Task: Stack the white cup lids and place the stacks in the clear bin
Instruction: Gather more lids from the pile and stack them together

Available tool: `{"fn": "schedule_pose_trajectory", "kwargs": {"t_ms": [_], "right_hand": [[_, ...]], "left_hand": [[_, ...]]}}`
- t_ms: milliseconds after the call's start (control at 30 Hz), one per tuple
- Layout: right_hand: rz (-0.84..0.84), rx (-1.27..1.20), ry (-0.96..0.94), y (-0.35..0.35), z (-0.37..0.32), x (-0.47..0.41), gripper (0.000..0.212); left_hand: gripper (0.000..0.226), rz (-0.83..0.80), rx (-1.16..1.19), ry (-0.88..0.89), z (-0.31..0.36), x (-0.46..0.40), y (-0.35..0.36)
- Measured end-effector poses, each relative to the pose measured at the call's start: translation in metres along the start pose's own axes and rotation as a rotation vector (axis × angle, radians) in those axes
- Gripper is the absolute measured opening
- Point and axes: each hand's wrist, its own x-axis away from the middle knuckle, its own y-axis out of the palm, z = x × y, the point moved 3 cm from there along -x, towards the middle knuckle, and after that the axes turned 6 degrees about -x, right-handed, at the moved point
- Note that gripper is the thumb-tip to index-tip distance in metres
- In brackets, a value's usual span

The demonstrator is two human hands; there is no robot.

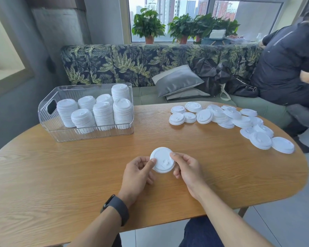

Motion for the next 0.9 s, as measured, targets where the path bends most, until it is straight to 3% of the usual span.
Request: {"fn": "schedule_pose_trajectory", "kwargs": {"t_ms": [333,567,733,900], "right_hand": [[0.118,0.109,-0.105,0.002,0.000,-0.015,0.013],[0.259,0.317,-0.214,-0.010,-0.003,-0.057,0.011],[0.358,0.526,-0.337,-0.017,-0.008,-0.099,0.035],[0.398,0.713,-0.261,-0.017,-0.015,-0.137,0.078]], "left_hand": [[0.028,0.021,0.047,-0.039,0.003,-0.028,0.011],[0.029,0.038,0.080,-0.054,0.007,-0.072,0.024],[0.028,0.042,0.086,-0.063,0.009,-0.112,0.032],[0.028,0.055,0.107,-0.032,0.009,-0.152,0.039]]}}
